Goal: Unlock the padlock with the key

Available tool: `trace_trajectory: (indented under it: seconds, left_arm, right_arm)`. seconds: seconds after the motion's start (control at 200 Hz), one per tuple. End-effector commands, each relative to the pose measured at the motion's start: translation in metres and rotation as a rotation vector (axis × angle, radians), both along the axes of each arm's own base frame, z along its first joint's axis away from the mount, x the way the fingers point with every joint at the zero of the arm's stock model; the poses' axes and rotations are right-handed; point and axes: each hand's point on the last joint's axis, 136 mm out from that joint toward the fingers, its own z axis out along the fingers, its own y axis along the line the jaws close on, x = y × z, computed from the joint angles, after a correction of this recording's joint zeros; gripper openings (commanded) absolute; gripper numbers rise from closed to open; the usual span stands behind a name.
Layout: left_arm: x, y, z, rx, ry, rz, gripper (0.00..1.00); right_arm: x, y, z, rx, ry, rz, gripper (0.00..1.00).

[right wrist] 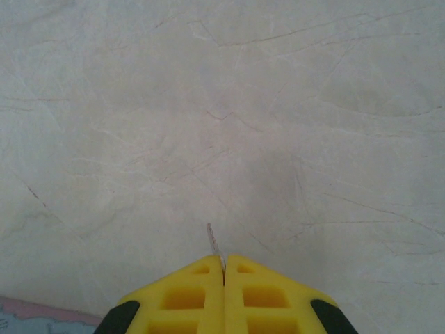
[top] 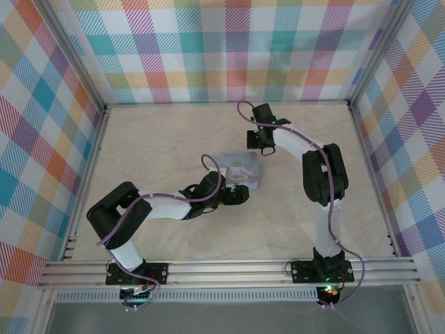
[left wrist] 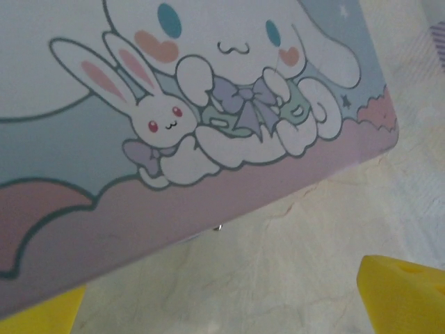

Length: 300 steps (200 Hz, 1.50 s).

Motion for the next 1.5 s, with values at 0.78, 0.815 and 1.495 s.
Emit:
trace_trajectory:
  seconds: [0.78, 0.815, 1.495]
  left_arm:
    - [-0.005, -0.058, 0.006, -0.183, -0.310, -0.268, 0.95]
    - [-0.005, -0.059, 0.006, -0.178, -0.317, -0.278, 0.95]
    - [0.029, -0.020, 0.010, -0.249, -0.259, -0.082, 0.98]
  right_arm:
    - [-0.036, 0.007, -0.033, 0.034, 0.073, 0.031, 0.00]
    - [-0.037, 0.006, -0.035, 0.033, 0.076, 0.030, 0.00]
    - [-0.043, 0.003, -0.033, 0.017, 0.065, 0.026, 0.00]
